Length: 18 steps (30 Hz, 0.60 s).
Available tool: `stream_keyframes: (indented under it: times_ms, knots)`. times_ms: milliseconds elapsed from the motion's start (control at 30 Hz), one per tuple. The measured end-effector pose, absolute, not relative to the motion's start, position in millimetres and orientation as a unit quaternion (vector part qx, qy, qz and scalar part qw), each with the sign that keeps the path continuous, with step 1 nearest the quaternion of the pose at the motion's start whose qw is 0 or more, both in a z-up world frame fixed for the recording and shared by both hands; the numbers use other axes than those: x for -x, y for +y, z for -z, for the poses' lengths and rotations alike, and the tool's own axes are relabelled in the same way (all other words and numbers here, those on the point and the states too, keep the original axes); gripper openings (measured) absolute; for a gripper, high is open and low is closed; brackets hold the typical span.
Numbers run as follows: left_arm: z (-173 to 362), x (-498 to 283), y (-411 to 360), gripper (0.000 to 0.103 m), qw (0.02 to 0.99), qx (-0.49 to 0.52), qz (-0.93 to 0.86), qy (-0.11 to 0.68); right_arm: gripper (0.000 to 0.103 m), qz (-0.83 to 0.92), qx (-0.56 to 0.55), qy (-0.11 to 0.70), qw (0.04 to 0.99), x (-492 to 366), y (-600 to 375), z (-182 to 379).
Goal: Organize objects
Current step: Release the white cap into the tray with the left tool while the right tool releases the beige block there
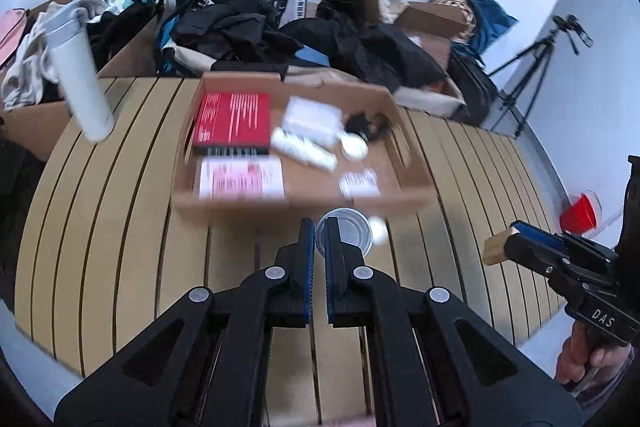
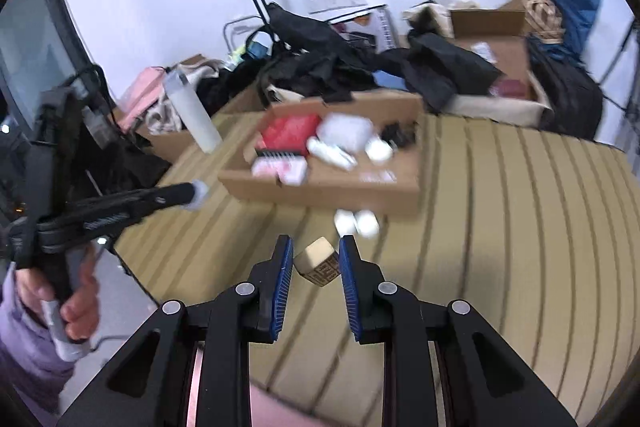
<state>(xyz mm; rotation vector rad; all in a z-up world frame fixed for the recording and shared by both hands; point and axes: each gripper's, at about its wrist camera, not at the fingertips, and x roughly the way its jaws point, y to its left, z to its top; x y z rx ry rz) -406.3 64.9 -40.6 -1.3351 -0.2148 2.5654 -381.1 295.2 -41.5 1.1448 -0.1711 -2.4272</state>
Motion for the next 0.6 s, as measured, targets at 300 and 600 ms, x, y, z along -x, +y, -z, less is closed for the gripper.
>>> stream_keyframes:
  times_ms: [300,600]
  knots:
    - [119,514,84,0.002,0.125,0.531,-0.833,-0.094,0.026,0.812,-0.521,-0.138,0.222,538,250,116]
    - [116,508,68,0.061,0.100,0.516,-0.849,-0.046,0.084,0.800,-0.551,-0.157,0.178,565,250,149]
